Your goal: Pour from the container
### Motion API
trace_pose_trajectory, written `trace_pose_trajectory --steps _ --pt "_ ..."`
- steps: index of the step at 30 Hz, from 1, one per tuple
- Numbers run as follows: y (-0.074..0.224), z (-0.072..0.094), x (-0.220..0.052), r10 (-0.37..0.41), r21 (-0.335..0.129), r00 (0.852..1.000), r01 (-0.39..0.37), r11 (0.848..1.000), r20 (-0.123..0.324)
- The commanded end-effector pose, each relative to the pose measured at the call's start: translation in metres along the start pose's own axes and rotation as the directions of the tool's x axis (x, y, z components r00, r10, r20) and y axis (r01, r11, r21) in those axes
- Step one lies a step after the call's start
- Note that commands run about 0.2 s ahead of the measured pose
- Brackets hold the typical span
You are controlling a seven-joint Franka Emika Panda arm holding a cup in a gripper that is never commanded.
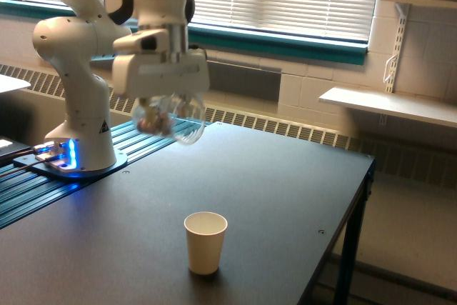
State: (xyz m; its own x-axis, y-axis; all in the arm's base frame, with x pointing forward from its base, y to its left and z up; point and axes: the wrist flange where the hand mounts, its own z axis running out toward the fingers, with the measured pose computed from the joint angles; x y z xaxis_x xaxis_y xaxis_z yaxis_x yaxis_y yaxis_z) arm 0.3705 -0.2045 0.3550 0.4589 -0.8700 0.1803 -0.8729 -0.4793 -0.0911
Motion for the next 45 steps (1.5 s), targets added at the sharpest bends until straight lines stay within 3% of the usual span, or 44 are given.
trace_pose_trajectory --steps 1,9,15,26,32,38,42,45 --pt "0.006 0.014 0.021 0.032 -0.010 0.999 -0.032 0.999 0.003" --pt "-0.006 0.058 0.035 0.004 -0.047 0.998 -0.001 0.999 0.068" --pt "-0.023 0.075 0.036 -0.012 -0.065 0.994 0.019 0.998 0.108" --pt "-0.031 0.085 0.040 0.035 -0.078 0.989 -0.024 0.997 0.142" --pt "-0.042 0.088 0.035 0.016 -0.087 0.987 -0.002 0.996 0.162" --pt "-0.043 0.095 0.026 0.034 -0.085 0.975 -0.016 0.996 0.220" --pt "-0.045 0.100 0.014 0.031 -0.104 0.959 -0.001 0.995 0.280" --pt "-0.047 0.101 0.010 0.037 -0.091 0.948 -0.008 0.996 0.318"
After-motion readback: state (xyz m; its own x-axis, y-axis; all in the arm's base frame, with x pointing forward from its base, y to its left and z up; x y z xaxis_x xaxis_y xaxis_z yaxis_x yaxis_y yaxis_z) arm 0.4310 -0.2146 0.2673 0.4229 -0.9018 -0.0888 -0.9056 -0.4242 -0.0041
